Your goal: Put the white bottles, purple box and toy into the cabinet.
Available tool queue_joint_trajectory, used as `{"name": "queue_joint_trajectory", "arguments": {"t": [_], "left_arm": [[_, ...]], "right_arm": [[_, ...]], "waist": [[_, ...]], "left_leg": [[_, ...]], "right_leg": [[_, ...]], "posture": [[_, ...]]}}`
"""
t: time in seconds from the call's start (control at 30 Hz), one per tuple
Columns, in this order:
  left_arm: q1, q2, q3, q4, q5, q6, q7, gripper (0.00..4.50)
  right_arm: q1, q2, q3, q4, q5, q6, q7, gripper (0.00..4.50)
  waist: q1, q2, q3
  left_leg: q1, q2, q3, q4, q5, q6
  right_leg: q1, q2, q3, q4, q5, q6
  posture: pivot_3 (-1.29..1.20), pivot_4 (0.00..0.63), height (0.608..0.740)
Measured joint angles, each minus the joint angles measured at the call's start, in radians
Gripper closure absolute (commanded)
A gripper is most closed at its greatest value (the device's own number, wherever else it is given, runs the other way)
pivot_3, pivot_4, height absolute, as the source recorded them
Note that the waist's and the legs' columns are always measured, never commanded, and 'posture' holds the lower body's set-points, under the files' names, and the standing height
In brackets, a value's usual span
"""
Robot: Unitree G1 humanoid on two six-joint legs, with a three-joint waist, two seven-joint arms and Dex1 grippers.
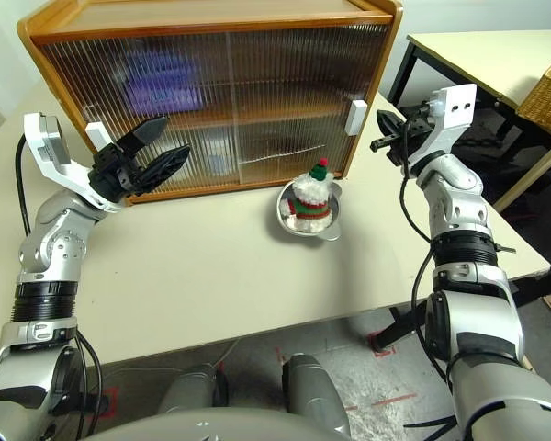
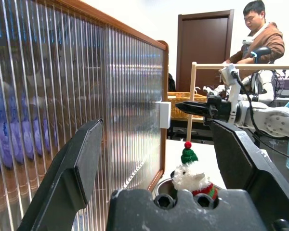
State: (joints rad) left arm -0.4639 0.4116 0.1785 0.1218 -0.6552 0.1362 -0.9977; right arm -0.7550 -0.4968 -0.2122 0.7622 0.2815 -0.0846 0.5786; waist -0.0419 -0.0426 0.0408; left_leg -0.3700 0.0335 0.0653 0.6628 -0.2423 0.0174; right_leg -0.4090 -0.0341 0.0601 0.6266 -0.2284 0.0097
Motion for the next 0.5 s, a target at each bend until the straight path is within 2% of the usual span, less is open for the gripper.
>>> {"name": "queue_joint_trajectory", "arguments": {"t": [0.17, 0.5], "left_arm": [[0.0, -0.001, 0.0, 0.0, 0.0, 0.0, 0.001, 0.0], [0.001, -0.006, 0.008, -0.011, 0.0, 0.0, 0.024, 0.0]], "right_arm": [[-0.048, 0.017, 0.001, 0.1, -0.02, -0.032, -0.006, 4.46], [-0.09, 0.058, 0.005, 0.17, -0.046, -0.07, 0.008, 4.46]], "waist": [[0.0, 0.0, 0.0], [-0.002, 0.0, 0.0]], "left_leg": [[0.0, 0.0, -0.001, 0.0, 0.0, 0.0], [0.0, 0.001, -0.002, 0.0, 0.0, 0.0]], "right_leg": [[0.0, 0.0, 0.0, 0.0, 0.0, 0.0], [0.0, 0.0, 0.002, 0.0, 0.002, 0.001]], "posture": [[0.06, 0.0, 0.74], [0.07, 0.0, 0.74]]}}
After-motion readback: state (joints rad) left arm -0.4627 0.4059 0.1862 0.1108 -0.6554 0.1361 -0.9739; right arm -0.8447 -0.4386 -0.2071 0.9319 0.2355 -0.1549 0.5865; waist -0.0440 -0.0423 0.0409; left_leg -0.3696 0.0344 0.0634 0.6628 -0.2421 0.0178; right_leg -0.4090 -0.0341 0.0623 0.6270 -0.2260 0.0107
